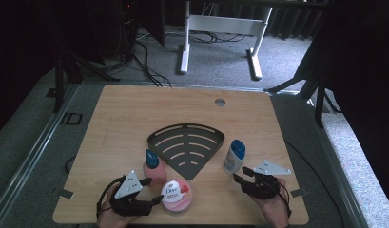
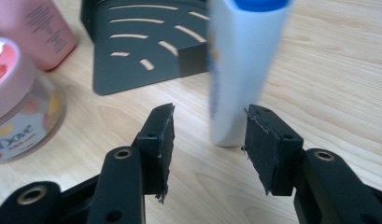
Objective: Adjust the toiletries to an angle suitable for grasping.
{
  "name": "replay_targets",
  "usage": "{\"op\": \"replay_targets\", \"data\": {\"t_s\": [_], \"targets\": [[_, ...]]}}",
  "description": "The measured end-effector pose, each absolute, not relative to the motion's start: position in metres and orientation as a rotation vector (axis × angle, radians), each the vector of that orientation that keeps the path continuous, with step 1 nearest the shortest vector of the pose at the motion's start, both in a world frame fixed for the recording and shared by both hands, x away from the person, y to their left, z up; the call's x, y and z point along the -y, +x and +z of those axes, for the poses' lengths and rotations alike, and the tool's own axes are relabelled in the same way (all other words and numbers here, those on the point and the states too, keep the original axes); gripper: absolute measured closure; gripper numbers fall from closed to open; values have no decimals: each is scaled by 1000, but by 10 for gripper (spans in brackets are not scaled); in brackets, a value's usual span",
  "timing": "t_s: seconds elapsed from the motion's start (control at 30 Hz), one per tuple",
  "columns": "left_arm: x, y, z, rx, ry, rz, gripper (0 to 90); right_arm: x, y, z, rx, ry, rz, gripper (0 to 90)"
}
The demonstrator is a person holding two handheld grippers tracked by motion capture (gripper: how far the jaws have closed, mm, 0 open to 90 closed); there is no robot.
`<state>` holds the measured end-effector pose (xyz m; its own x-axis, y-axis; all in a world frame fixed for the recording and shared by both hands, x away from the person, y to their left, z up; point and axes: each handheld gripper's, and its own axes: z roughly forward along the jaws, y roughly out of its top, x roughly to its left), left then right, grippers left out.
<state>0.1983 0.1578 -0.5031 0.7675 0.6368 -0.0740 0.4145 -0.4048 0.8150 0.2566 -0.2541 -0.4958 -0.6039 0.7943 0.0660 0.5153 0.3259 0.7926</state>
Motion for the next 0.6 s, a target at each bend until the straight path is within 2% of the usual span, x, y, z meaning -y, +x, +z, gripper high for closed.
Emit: {"op": "replay_targets", "data": {"t_s": [0.17,0.6], "targets": [[-151,196,-506,-742,2074,272,289,257,270,-497,-2250,1193,1146,441],[-138,192,-514,-692,2098,184,221,241,297,-499,-2287,1129,1163,430]]}}
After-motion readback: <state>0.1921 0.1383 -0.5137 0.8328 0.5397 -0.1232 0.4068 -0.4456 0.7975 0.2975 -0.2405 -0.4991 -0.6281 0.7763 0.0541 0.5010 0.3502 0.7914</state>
